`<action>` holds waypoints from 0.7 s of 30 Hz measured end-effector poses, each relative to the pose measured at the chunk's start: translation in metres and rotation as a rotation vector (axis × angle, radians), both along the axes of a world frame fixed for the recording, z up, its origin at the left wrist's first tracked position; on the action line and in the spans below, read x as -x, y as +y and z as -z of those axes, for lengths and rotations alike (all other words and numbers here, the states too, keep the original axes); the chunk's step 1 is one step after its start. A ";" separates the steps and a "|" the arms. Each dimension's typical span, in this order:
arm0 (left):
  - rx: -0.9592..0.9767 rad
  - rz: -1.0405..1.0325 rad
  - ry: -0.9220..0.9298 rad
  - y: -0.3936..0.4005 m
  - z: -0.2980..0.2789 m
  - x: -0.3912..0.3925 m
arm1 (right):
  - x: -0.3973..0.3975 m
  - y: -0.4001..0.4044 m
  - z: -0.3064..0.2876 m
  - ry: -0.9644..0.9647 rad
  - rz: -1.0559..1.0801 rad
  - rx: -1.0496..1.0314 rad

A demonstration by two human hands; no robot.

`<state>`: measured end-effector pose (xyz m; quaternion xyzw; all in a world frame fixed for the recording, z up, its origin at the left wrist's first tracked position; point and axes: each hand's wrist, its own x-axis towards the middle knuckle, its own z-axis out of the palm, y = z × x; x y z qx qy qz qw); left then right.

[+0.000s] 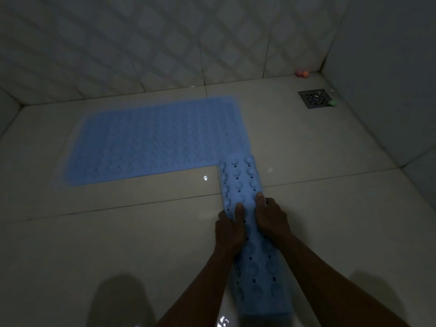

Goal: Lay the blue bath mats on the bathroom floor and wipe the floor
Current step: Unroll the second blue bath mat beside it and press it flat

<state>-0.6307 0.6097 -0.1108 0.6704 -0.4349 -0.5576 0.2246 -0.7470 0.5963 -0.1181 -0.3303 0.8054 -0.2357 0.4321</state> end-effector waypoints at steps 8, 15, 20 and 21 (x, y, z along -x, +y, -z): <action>-0.030 0.099 -0.128 -0.032 0.012 0.004 | 0.007 -0.027 0.002 -0.009 -0.014 0.008; 0.006 0.020 -0.094 -0.032 0.037 0.001 | 0.001 -0.025 0.006 0.021 -0.015 0.011; 0.064 -0.023 -0.109 -0.035 0.013 -0.014 | -0.015 -0.027 0.002 0.186 -0.007 0.096; 0.063 -0.031 -0.118 -0.036 0.009 -0.018 | -0.018 -0.027 0.002 0.167 0.005 0.153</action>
